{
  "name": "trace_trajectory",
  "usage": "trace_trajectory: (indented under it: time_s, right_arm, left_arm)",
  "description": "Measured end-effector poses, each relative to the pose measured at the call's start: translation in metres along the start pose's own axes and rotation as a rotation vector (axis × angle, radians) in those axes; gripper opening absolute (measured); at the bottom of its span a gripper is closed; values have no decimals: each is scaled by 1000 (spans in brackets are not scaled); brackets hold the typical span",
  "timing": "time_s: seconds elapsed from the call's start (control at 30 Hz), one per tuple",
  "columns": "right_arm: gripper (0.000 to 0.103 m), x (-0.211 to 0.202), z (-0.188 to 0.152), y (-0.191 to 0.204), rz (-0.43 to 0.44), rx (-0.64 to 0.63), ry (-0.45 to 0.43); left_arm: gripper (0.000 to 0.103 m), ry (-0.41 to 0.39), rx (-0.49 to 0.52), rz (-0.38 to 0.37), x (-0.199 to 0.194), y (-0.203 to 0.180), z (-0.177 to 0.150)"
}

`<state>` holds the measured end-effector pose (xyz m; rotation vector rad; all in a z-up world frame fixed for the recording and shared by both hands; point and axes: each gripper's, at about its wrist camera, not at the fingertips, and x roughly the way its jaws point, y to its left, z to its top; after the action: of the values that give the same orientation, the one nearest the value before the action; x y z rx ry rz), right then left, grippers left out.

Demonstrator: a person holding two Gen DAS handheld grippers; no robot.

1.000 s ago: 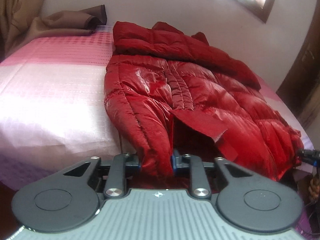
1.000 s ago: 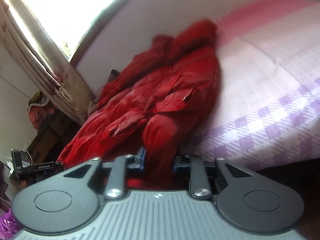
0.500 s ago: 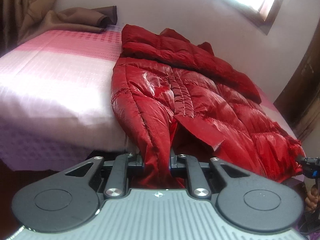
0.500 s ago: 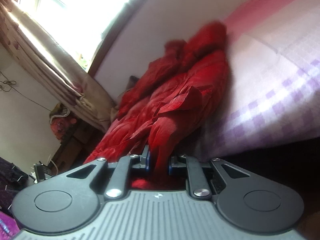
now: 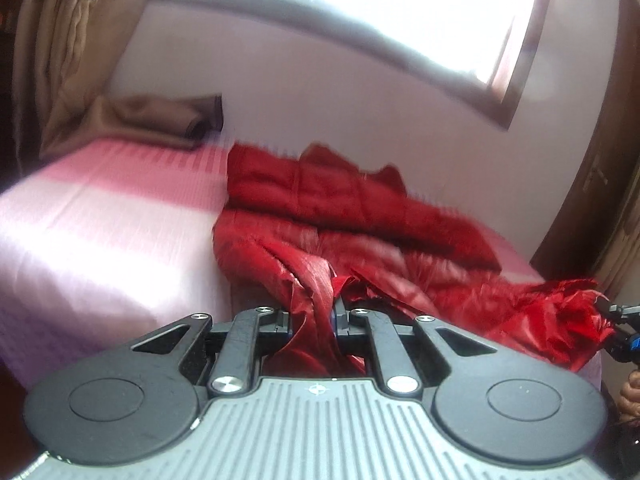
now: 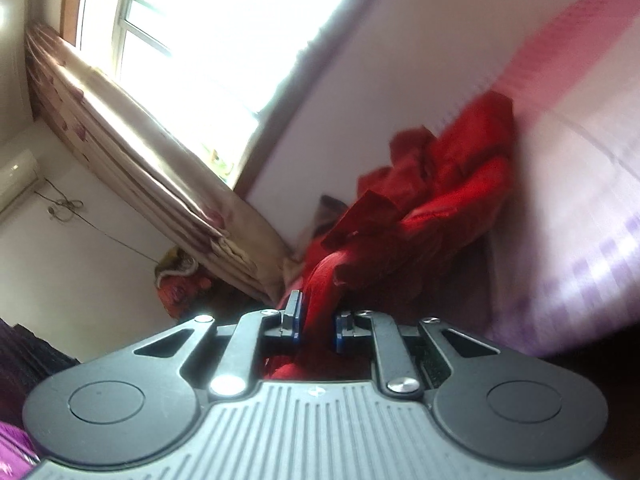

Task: Fold large clothes
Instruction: 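Lift the hem with both grippers and fold it over toward the collar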

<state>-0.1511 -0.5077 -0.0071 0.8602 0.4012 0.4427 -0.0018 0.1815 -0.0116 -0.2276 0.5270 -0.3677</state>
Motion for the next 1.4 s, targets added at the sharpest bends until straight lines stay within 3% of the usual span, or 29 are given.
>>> trace_trajectory:
  time_s: [0.37,0.57,0.73,1.1,1.4]
  right_arm:
    - [14,38,69,9,67,3,-99]
    - [14,67,118,-4,13,43,-151]
    - [14,104,151,-24,-66,81,-154]
    - [14,186,181,-92,-245,191,-143]
    - [14,218,178,-143,-302,327,-153]
  left_arm:
    - [15,-98,5,22,35,-20,76]
    - [16,-114,-11,52,83,-25,124]
    - [17,-77,-14,88,143,-26,152]
    - [28,51,-53,152,247,0,162]
    - [36,90,-128,101,274,13,166]
